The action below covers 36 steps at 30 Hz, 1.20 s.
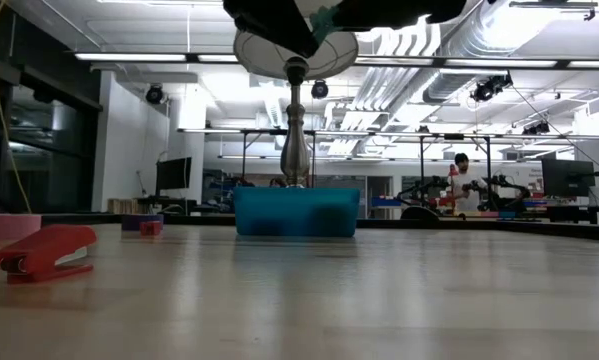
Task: Pick and place Stapler, Stapler remover, tape
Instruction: Put the light blue staple remover into the right transparent bin
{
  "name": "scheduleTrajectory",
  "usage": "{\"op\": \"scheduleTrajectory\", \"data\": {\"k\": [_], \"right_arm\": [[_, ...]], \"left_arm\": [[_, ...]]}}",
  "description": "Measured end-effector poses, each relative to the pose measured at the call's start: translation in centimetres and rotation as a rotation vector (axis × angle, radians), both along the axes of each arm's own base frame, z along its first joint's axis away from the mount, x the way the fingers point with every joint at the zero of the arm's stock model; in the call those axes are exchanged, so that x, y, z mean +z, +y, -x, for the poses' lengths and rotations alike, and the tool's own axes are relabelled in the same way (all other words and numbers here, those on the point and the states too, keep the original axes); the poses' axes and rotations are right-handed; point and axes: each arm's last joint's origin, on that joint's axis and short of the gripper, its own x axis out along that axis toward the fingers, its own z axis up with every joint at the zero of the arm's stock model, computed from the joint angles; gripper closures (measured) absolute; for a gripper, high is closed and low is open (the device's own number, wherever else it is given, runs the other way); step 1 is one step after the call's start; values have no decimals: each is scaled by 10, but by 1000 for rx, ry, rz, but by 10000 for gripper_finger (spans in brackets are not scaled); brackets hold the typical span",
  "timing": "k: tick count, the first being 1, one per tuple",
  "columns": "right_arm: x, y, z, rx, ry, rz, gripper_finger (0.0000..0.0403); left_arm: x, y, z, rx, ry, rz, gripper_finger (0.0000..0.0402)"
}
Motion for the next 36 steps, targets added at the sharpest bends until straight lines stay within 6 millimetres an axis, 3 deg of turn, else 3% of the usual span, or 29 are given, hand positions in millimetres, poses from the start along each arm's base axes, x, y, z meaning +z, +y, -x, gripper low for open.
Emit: {"op": "scheduleTrajectory", "data": {"k": [36], "right_arm": [[0,2,0,-36,-1,15,313]], "left_arm": [[-1,0,1,3,12,-3,324]]}}
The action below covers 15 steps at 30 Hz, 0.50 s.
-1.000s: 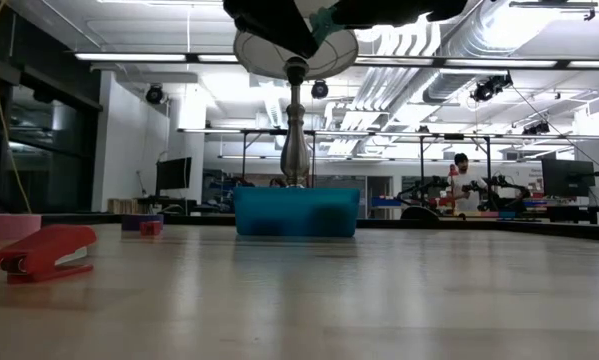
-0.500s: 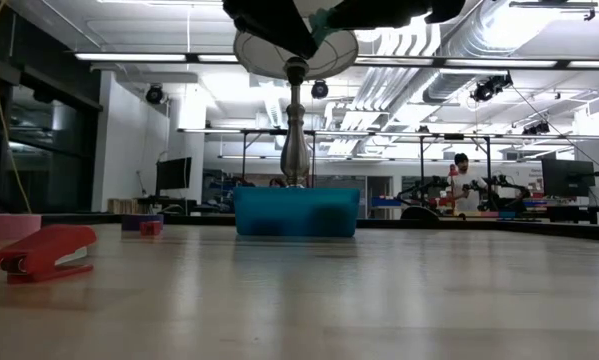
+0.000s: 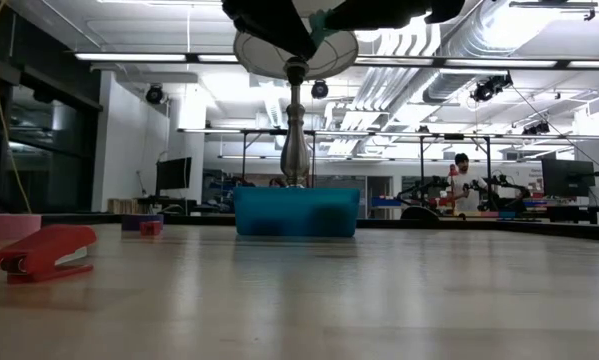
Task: Pick and place Stapler, Stapler remover, tape
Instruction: Put the light blue staple remover into the right transparent bin
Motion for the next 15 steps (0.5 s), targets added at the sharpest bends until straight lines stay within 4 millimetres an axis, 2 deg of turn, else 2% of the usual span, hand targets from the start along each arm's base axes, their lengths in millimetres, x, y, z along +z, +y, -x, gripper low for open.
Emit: {"op": "scheduleTrajectory", "data": {"k": [11,15], "right_arm": [[0,0,0,0,1,-2,315],[0,0,0,-15,2,-32,302]], "left_arm": [[0,0,0,-1,0,1,324],[0,0,0,-1,0,3,324]]}}
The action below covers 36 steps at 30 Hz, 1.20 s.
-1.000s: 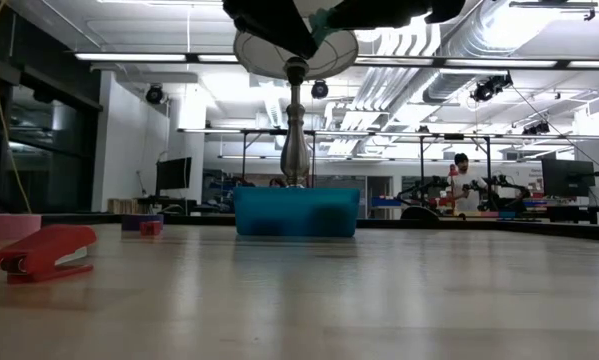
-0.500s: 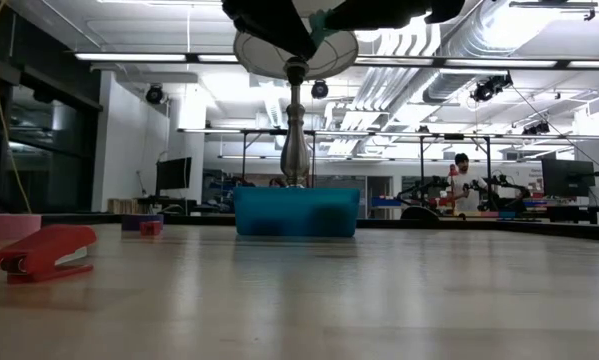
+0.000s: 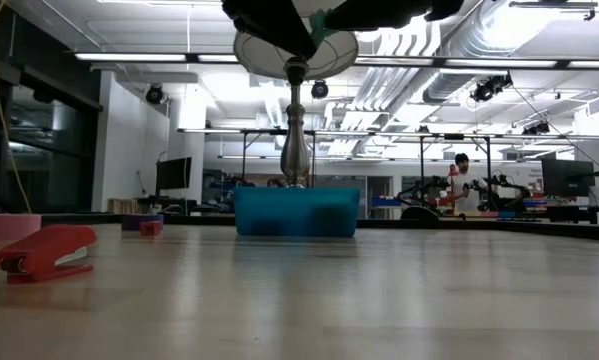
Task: Pick and place Stapler, Stapler remover, tape
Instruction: Put the light blue staple remover into the right transparent bin
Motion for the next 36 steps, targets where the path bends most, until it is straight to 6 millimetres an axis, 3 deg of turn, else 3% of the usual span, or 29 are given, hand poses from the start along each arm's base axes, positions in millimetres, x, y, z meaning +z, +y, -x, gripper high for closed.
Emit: {"op": "scheduleTrajectory", "data": {"k": [11,36], "right_arm": [[0,0,0,-4,-3,-5,250],[-1,1,0,39,9,-21,251]], "left_arm": [[0,0,1,1,6,-1,324],[0,-1,0,-21,5,16,324]]}}
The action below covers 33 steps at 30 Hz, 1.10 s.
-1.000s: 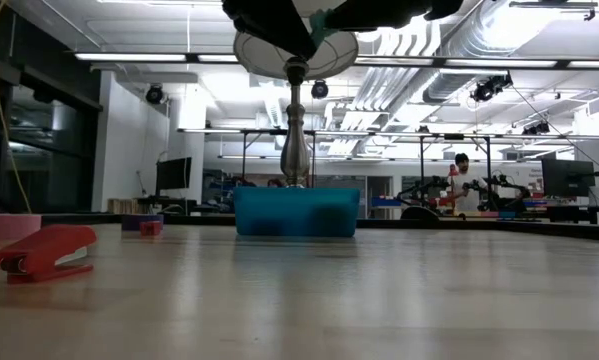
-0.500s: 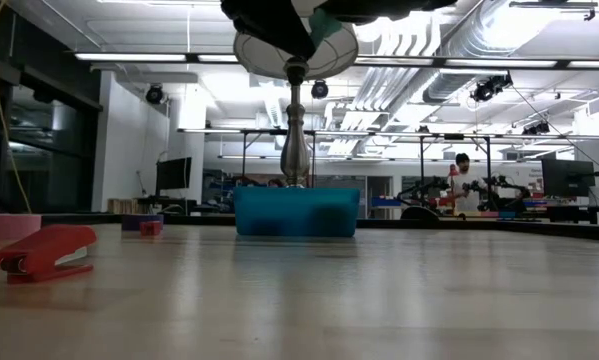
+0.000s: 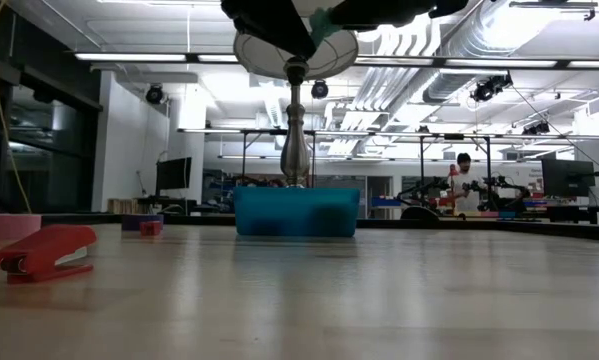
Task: Pick and place Stapler, Stapler remover, tape
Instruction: Put the light blue staple remover into the right transparent bin
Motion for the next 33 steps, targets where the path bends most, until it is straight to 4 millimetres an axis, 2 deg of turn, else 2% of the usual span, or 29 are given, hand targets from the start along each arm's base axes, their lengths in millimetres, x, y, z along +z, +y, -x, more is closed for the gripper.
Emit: {"op": "scheduleTrajectory", "data": {"k": [11,25,33], "right_arm": [[3,1,-1,18,-28,-9,259],[1,1,0,17,-14,-14,318],[1,1,0,16,-13,-17,320]], "left_arm": [[0,0,0,0,0,0,324],[0,0,0,0,1,-1,324],[0,0,0,7,-3,8,321]]}}
